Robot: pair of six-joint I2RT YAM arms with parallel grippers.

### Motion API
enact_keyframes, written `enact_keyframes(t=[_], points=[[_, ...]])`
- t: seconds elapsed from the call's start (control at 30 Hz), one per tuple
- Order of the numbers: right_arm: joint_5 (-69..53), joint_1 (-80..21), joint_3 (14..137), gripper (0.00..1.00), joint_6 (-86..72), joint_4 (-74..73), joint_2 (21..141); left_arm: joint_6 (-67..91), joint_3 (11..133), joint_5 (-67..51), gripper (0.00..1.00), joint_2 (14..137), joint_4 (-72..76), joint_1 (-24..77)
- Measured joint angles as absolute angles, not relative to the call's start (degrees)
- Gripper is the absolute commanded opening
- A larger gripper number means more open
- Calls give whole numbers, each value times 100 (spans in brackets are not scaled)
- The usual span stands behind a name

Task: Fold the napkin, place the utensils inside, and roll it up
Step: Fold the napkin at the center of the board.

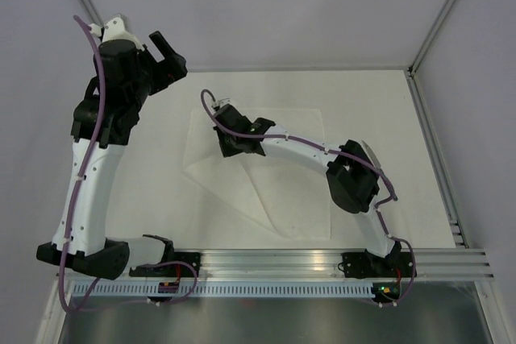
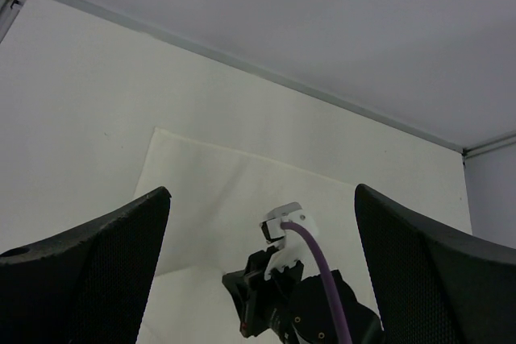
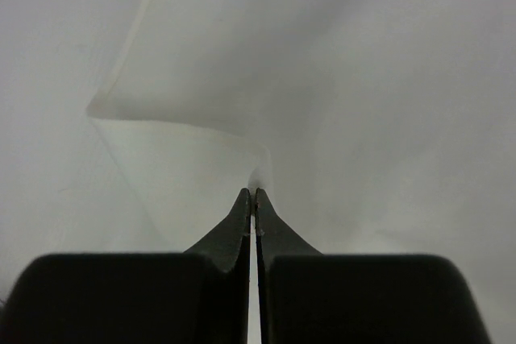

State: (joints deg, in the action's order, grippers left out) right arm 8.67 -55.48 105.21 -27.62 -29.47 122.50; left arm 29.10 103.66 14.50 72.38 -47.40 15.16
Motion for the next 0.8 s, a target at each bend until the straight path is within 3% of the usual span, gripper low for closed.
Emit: enact_keyframes(t=[0.43, 0.8], points=[[884, -4318, 10252, 0, -2475, -2779, 12186, 3310, 10173, 1035, 94, 8348, -3929, 1131], [902, -3841, 9902, 0, -2255, -2366, 12143, 3492, 9332, 849, 77, 9428, -2639, 1100]])
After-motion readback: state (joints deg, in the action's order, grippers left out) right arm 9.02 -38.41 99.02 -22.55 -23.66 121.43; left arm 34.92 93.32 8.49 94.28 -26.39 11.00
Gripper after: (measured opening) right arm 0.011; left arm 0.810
